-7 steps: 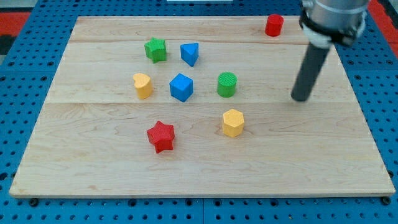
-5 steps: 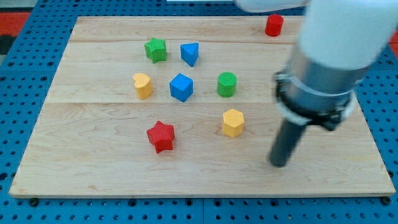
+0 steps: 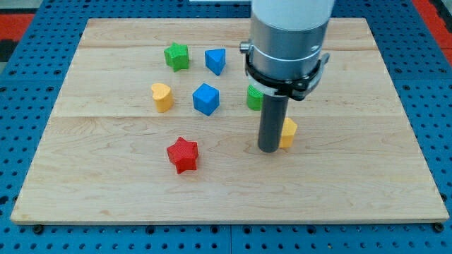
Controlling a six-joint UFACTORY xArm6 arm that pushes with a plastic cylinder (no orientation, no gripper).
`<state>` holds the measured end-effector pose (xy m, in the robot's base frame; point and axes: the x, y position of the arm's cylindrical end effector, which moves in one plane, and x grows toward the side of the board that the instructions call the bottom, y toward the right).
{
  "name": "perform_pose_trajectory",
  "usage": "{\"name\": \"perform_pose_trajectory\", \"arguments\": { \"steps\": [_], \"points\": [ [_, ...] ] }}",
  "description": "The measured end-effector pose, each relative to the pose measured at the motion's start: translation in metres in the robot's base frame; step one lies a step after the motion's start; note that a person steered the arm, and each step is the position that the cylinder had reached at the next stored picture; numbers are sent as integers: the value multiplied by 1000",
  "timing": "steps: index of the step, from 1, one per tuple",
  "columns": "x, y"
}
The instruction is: Move the yellow hexagon down to the red circle
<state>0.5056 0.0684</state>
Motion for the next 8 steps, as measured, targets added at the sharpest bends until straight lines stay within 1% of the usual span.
{"name": "perform_pose_trajectory", "arguments": {
  "steps": [1,2,4,5,8],
  "points": [
    [0,27],
    [-6,26],
    [-43,32],
    [-44,34],
    [-50,62]
  ]
}}
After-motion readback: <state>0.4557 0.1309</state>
